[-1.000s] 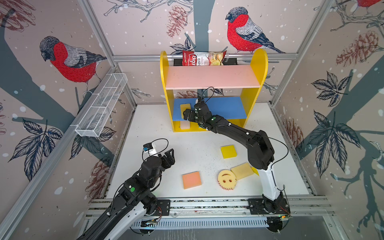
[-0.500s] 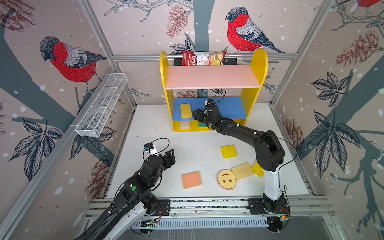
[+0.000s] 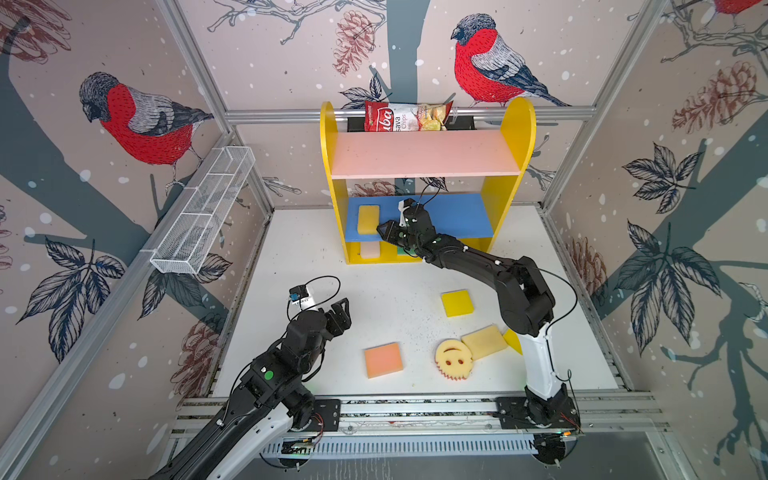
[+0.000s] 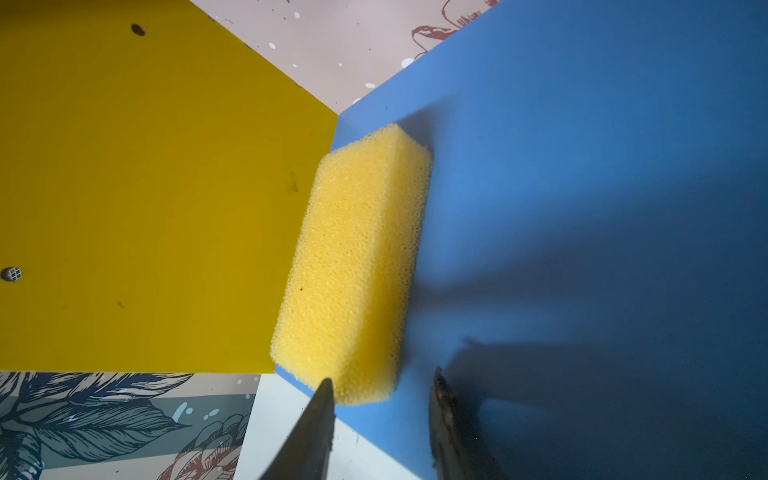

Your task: Place and organize the cleaning sponges onto the shelf

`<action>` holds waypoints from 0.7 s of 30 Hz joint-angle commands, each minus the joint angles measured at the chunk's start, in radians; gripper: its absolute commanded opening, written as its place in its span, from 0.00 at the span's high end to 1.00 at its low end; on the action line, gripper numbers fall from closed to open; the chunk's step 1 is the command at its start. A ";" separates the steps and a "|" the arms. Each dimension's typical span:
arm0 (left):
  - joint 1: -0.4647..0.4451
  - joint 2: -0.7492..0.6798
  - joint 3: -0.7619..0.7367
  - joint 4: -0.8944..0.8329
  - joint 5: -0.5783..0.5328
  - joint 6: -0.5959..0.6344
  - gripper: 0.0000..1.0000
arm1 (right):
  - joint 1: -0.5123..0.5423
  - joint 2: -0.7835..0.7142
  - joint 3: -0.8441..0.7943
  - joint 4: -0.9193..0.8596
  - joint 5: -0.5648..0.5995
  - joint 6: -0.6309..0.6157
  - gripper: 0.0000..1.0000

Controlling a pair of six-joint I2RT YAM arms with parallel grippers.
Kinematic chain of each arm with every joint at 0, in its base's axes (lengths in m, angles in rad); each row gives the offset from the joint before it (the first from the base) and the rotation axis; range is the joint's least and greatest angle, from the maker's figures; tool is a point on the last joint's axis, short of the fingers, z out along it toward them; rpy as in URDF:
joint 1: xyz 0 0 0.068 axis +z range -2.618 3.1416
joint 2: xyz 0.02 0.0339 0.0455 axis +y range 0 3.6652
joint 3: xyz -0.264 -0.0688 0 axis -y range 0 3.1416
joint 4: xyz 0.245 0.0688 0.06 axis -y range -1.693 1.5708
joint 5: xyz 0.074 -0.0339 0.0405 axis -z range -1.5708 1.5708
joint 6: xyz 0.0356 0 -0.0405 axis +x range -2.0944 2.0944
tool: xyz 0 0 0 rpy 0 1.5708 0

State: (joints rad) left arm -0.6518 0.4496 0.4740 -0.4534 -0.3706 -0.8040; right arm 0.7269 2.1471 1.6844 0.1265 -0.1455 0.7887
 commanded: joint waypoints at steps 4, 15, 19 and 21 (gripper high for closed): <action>0.000 0.011 0.009 0.027 -0.007 0.015 0.17 | 0.011 0.030 0.044 -0.038 -0.022 0.007 0.60; 0.001 0.018 0.001 0.033 -0.011 0.021 0.17 | 0.000 0.018 0.023 -0.030 -0.010 0.015 0.58; 0.000 0.024 0.003 0.041 -0.012 0.025 0.17 | 0.014 0.025 0.058 -0.050 0.015 -0.012 0.57; 0.001 0.029 0.003 0.045 -0.012 0.026 0.17 | 0.017 0.038 0.081 -0.060 0.011 -0.014 0.57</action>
State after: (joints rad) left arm -0.6518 0.4744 0.4755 -0.4454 -0.3714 -0.7856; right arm 0.7376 2.1742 1.7432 0.0944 -0.1478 0.7872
